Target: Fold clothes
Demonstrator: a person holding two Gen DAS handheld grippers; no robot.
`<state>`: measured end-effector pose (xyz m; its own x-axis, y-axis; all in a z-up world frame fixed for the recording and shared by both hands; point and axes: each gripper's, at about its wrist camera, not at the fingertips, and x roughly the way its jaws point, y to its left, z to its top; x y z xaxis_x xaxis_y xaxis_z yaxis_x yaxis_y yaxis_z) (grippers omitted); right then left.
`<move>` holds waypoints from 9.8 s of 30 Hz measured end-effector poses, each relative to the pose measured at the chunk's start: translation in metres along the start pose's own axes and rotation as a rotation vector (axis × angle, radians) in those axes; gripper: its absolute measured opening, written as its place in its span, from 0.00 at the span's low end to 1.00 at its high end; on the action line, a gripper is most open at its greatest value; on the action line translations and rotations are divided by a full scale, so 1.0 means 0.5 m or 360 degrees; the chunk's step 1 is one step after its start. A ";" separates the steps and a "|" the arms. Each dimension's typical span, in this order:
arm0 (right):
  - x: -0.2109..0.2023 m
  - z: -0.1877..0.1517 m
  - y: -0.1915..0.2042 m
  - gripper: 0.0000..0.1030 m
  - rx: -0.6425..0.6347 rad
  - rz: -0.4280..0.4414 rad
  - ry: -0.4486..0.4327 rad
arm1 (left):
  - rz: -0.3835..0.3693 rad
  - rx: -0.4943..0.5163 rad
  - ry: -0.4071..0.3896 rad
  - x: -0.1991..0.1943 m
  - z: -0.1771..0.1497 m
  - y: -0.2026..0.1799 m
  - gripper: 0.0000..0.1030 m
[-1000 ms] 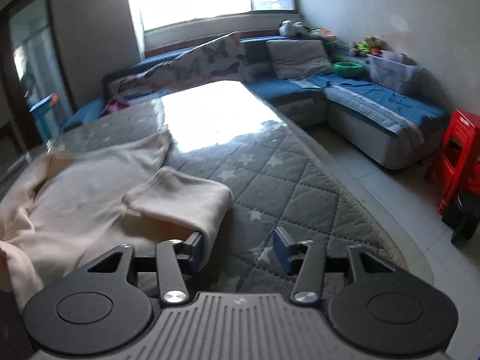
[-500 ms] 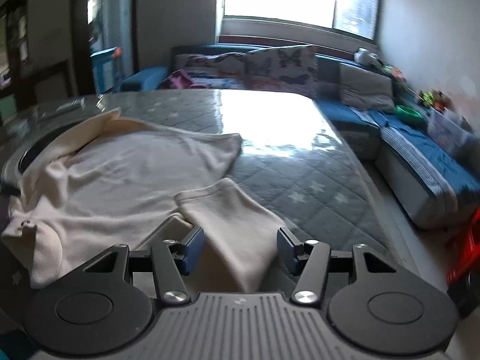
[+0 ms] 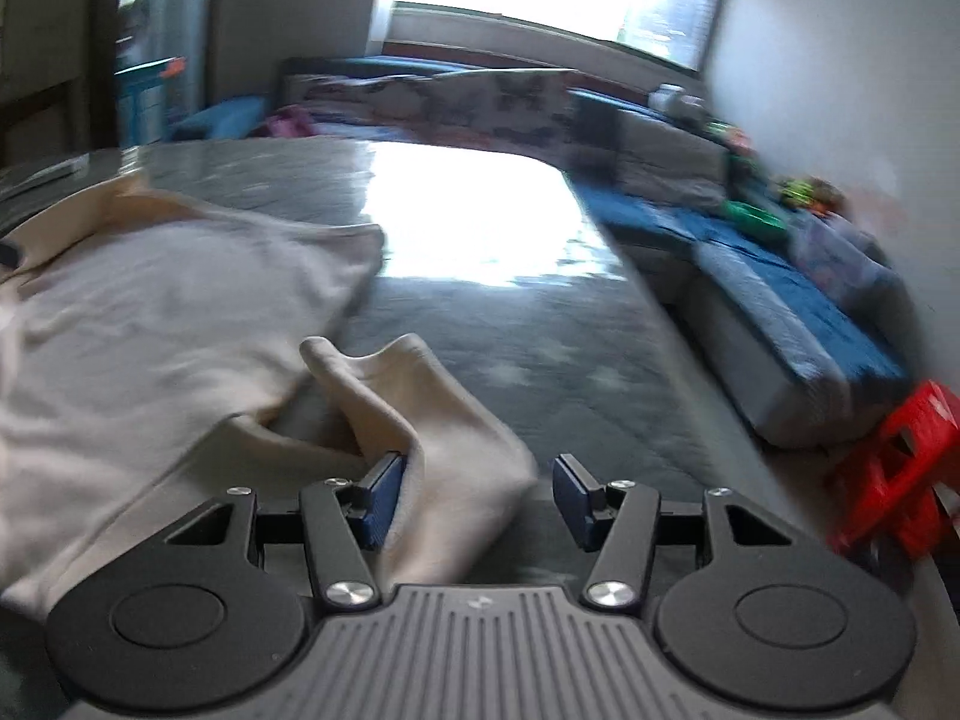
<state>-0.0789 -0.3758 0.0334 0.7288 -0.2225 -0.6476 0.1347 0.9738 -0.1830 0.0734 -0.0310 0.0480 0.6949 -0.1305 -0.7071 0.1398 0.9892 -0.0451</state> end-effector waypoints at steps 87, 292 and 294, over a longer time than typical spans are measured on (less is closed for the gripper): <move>-0.095 -0.090 -0.205 0.18 0.0583 -0.0212 -0.0106 | -0.0365 -0.0004 0.0004 -0.128 -0.116 -0.032 0.27; -0.089 -0.013 0.263 0.59 -0.0508 0.0973 -0.0043 | 0.0147 -0.0320 -0.0307 -0.178 -0.206 0.185 0.65; -0.092 -0.008 0.261 0.59 -0.0500 0.0976 -0.0056 | 0.0288 -0.0385 -0.0319 -0.173 -0.193 0.214 0.65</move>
<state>-0.0974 -0.2387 0.0362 0.6335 0.3710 -0.6790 -0.5058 0.8626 -0.0005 -0.0398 0.0924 0.0360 0.8210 0.0615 -0.5676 -0.1526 0.9817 -0.1143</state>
